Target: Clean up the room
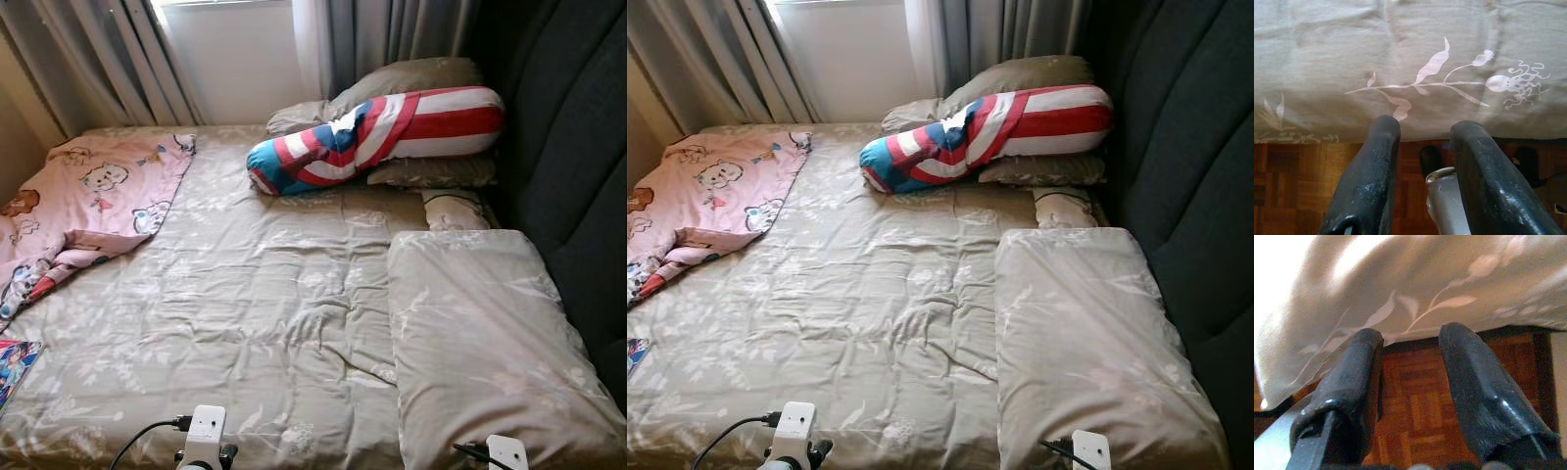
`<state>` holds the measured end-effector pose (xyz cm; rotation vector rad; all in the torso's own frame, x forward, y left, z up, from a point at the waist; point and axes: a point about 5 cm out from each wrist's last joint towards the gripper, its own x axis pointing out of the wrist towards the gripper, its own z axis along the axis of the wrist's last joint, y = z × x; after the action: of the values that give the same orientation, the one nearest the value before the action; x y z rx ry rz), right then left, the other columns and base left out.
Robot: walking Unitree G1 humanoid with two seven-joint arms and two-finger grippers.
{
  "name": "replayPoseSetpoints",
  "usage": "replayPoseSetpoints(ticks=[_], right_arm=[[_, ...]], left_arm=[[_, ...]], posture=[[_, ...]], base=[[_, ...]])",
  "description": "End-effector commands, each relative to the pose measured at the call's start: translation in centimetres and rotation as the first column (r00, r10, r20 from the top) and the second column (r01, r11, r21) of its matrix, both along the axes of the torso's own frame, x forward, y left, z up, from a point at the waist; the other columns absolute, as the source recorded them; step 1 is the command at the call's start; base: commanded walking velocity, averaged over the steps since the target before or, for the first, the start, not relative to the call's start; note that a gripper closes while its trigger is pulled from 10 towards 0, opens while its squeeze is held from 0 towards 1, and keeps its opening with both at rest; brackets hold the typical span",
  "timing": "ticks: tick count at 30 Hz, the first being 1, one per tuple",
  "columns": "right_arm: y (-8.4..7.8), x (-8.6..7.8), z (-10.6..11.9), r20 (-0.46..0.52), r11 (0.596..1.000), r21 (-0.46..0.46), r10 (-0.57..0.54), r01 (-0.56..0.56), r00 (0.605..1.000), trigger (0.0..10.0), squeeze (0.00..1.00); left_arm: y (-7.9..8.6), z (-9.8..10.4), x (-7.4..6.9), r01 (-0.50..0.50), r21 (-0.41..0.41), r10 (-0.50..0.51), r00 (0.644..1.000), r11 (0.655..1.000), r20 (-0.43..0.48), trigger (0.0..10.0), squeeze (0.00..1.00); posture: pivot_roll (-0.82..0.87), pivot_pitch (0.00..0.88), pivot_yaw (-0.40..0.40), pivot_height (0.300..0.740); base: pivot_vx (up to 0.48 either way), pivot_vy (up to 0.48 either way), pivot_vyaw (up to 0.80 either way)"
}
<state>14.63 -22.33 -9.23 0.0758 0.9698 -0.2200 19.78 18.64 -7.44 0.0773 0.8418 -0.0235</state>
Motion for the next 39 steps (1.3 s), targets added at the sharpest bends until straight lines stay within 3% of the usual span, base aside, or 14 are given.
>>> replayPoseSetpoints(ticks=[1,4,5,6,13,14,15,17,24,26,27,34,39], right_arm=[[0.5,-0.2,-0.2,-0.017,1.000,0.012,0.008,-0.008,1.000,10.0,1.00],[0.9,-0.2,-0.3,-0.025,1.000,0.015,0.013,-0.013,1.000,10.0,1.00],[0.9,-0.3,-0.3,-0.029,1.000,0.015,0.019,-0.018,0.999,10.0,0.19],[0.9,-0.3,-0.4,-0.033,1.000,0.012,0.024,-0.023,0.999,10.0,0.00],[0.3,-0.9,-0.4,-0.040,1.000,0.008,0.016,-0.015,0.999,10.0,0.00],[0.3,-0.9,-0.4,-0.040,1.000,0.008,0.015,-0.015,0.999,10.0,0.00],[0.2,-0.9,-0.4,-0.041,1.000,0.007,0.016,-0.016,0.999,10.0,0.00],[0.0,-1.0,-0.4,-0.040,1.000,0.008,0.016,-0.016,0.999,10.0,0.00],[0.0,-1.0,-0.4,-0.038,1.000,0.010,0.024,-0.023,0.999,10.0,0.00],[0.1,-1.0,-0.4,-0.036,1.000,0.012,0.027,-0.026,0.999,10.0,0.00],[0.3,-0.9,-0.4,-0.034,0.999,0.014,0.029,-0.028,0.999,10.0,0.00],[1.4,-0.4,-0.4,-0.025,0.998,0.018,0.058,-0.057,0.998,10.0,0.00],[2.1,0.3,-0.3,-0.009,0.996,0.011,0.093,-0.093,0.996,10.0,0.00]], left_arm=[[0.5,-0.2,-0.5,-0.011,0.013,0.011,0.999,1.000,-0.030,10.0,0.00],[0.5,-0.3,-0.6,-0.006,0.014,0.006,0.999,1.000,-0.034,10.0,0.00],[0.5,-0.3,-0.6,-0.007,0.014,0.008,0.999,1.000,-0.034,10.0,0.00],[0.5,-0.3,-0.6,-0.006,0.014,0.007,0.999,1.000,-0.034,10.0,0.00],[0.6,-0.3,-0.7,-0.009,0.019,0.010,0.999,1.000,-0.037,10.0,0.00],[0.6,-0.3,-0.7,-0.008,0.020,0.009,0.999,1.000,-0.037,10.0,0.11],[0.6,-0.3,-0.7,-0.006,0.021,0.007,0.999,1.000,-0.038,10.0,0.75],[0.6,-0.3,-0.7,-0.003,0.023,0.004,0.999,1.000,-0.038,10.0,1.00],[0.1,-0.2,-0.4,0.000,0.014,0.001,1.000,1.000,-0.028,10.0,1.00],[0.1,-0.2,-0.3,-0.002,0.013,0.002,1.000,1.000,-0.027,10.0,0.96],[0.0,-0.2,-0.3,-0.002,0.013,0.002,1.000,1.000,-0.026,10.0,0.00],[0.2,-0.2,-0.3,-0.010,0.013,0.011,1.000,1.000,-0.022,10.0,0.00],[0.3,-0.3,-0.5,-0.022,0.006,0.022,0.999,1.000,-0.026,10.0,0.00]], posture=[[-0.08,0.000,0.047,0.740],[-0.08,0.000,0.046,0.740],[-0.08,0.000,0.044,0.740],[-0.08,0.000,0.043,0.740],[-0.07,0.000,0.042,0.740],[-0.07,0.000,0.042,0.740],[-0.07,0.000,0.042,0.740],[-0.07,0.000,0.042,0.740],[-0.07,0.000,0.038,0.740],[-0.07,0.000,0.038,0.740],[-0.07,0.000,0.037,0.740],[-0.07,0.000,0.036,0.740],[-0.06,0.000,0.035,0.740]], base=[[0.000,0.000,0.00],[0.000,0.000,0.00],[0.000,0.000,0.00],[0.000,0.000,0.00],[0.000,0.000,0.00],[0.000,0.000,0.00],[0.000,0.000,0.00],[0.000,0.000,0.00],[0.000,0.000,0.00],[0.000,0.000,0.00],[0.000,0.000,0.00],[0.000,0.000,0.00],[0.000,0.000,0.75]])
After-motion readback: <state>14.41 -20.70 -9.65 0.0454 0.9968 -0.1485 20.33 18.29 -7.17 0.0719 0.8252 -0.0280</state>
